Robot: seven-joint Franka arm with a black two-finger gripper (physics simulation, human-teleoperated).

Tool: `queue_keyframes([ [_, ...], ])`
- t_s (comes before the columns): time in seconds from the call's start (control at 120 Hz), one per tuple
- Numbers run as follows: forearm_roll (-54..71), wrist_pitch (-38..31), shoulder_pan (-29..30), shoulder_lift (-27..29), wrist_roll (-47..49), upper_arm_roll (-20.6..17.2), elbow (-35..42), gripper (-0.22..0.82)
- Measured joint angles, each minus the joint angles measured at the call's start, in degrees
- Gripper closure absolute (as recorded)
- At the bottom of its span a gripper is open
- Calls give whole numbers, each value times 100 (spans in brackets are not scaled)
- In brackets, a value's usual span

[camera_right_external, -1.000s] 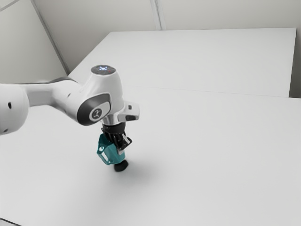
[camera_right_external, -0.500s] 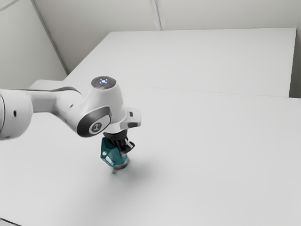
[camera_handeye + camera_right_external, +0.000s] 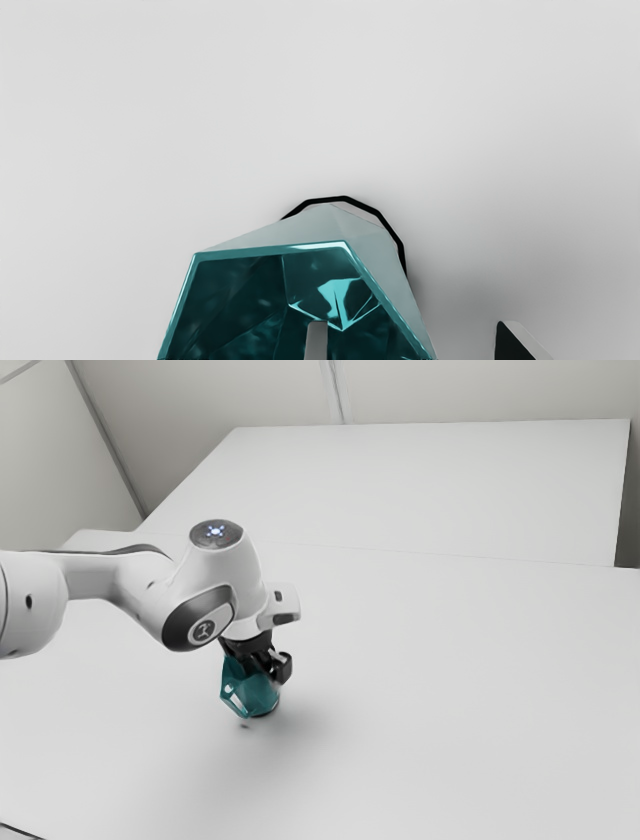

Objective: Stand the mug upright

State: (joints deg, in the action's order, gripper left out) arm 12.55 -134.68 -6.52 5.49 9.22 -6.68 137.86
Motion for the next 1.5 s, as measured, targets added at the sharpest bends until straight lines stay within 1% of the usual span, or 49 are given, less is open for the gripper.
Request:
queue_keyframes([
  [0.083,-4,3,1,52,27,0,-10,18],
  [0.175,-6,10,1,99,45,0,-32,13],
  [0.308,-55,66,2,158,59,-2,-122,8],
  [0.417,-177,333,-1,162,68,-43,-388,5],
  [0.767,-796,1465,75,78,85,-53,-1316,3],
  [0.967,-981,2101,170,-94,87,-53,-1940,2],
  [1.233,-1141,2983,279,-438,88,-44,-2996,2],
  [1.5,-1159,3703,434,-727,93,-28,-4049,2],
])
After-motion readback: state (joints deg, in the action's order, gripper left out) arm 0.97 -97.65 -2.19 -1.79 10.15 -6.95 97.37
